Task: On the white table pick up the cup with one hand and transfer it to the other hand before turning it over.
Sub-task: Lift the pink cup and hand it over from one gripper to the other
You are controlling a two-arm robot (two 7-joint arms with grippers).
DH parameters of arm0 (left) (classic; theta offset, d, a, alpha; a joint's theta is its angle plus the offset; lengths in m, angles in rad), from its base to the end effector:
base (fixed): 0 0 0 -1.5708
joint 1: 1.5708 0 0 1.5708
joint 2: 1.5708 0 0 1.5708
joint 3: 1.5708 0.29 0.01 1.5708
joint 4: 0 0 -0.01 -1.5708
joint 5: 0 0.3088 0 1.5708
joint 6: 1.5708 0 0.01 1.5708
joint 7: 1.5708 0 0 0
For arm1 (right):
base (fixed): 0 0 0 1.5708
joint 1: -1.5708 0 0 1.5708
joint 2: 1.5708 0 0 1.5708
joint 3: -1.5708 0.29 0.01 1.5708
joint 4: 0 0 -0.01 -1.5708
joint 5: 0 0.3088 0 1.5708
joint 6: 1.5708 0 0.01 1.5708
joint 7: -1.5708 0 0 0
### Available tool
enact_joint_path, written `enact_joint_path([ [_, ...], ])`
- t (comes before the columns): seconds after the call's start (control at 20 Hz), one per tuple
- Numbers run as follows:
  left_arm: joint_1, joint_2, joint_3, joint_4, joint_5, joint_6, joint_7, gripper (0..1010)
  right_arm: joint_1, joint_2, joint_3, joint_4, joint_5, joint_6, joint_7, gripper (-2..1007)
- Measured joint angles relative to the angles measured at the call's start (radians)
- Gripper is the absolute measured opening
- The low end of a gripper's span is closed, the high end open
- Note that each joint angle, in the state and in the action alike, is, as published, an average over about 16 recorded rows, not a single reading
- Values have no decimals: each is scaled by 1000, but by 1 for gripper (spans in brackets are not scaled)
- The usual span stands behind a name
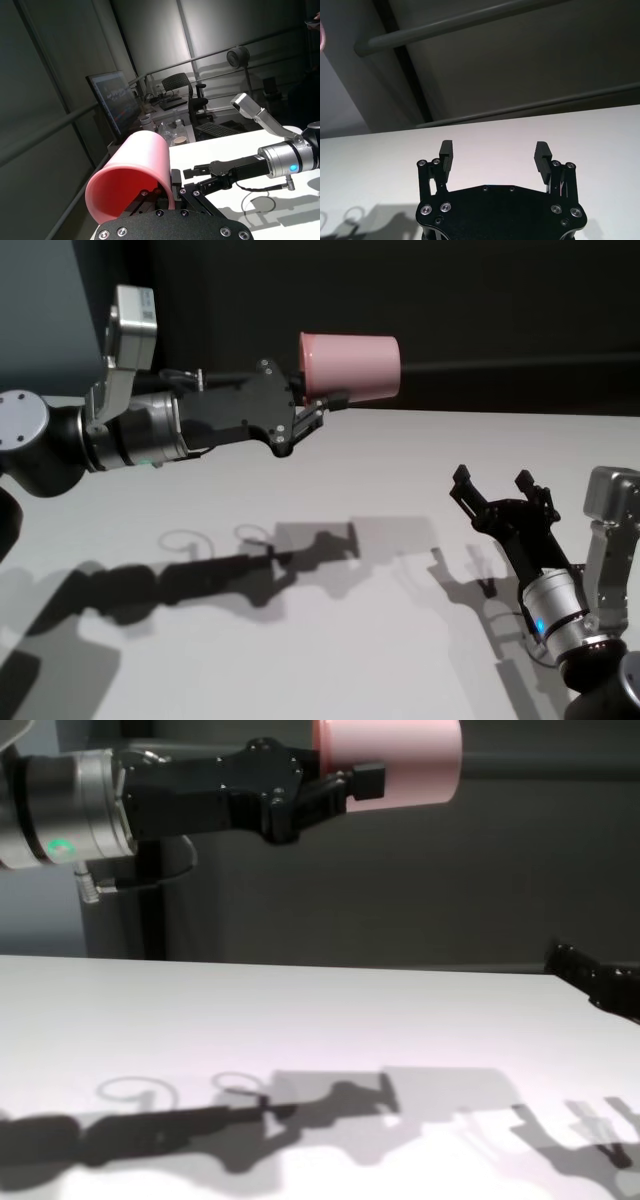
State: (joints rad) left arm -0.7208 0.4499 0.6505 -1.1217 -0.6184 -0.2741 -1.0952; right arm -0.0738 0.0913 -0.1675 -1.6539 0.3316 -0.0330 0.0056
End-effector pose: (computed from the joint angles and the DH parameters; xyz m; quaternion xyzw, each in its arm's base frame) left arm 0.4855 0.0304 -0.1974 -0.0056 -0.1459 0.0763 0.9863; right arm 0.3026 0.0295 -0.3002 0.0923 0.0879 -0.6375 0.7598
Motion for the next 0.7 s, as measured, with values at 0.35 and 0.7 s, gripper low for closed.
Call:
enact_joint_path([
  [0.35,0,0,0,0,0,0,0,43,-14,-44,69,-22,123,24,40,1000],
  [0.7,0,0,0,0,0,1,0,43,-19,-74,133,-39,273,74,69,1000],
])
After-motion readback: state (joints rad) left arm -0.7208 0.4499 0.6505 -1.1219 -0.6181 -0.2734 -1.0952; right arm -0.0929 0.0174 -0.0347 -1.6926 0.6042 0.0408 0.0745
